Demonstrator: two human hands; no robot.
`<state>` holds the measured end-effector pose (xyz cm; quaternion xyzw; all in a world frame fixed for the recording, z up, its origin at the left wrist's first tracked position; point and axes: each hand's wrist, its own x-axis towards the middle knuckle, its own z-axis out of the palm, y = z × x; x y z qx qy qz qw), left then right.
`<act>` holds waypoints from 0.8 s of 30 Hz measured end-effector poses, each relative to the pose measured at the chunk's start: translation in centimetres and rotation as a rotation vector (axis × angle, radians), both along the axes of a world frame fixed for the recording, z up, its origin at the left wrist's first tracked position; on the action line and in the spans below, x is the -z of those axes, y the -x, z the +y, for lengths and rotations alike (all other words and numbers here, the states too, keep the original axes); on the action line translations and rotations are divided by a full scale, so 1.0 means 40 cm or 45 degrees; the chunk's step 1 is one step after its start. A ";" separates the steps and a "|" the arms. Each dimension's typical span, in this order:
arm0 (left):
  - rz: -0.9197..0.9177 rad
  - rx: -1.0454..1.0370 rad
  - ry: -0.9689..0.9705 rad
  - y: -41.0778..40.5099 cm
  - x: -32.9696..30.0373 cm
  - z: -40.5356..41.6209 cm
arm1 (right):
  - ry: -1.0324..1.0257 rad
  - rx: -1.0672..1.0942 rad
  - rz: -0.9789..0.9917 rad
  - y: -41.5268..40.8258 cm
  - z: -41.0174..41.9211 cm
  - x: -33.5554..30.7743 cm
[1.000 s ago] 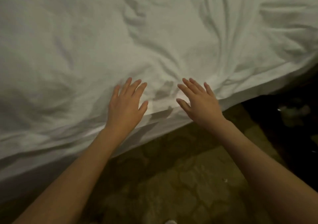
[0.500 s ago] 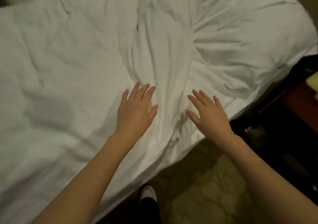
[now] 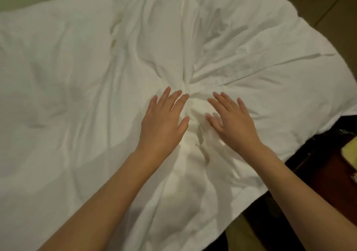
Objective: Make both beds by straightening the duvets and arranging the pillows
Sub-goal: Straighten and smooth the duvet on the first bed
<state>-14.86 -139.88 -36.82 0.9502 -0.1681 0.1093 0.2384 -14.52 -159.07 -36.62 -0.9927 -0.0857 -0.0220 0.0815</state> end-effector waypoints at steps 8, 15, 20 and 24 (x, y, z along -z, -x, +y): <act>0.203 -0.088 0.147 -0.253 0.099 -0.268 | 0.126 -0.324 -0.093 -0.350 -0.235 0.008; 0.198 -0.276 0.286 -0.349 0.138 -0.314 | 0.040 -0.594 -0.236 -0.527 -0.316 0.007; 0.198 -0.408 0.328 -0.378 0.160 -0.327 | -0.093 -0.559 -0.293 -0.535 -0.331 0.030; 0.212 -0.465 0.383 -0.403 0.172 -0.332 | -0.091 -0.493 -0.376 -0.529 -0.320 0.035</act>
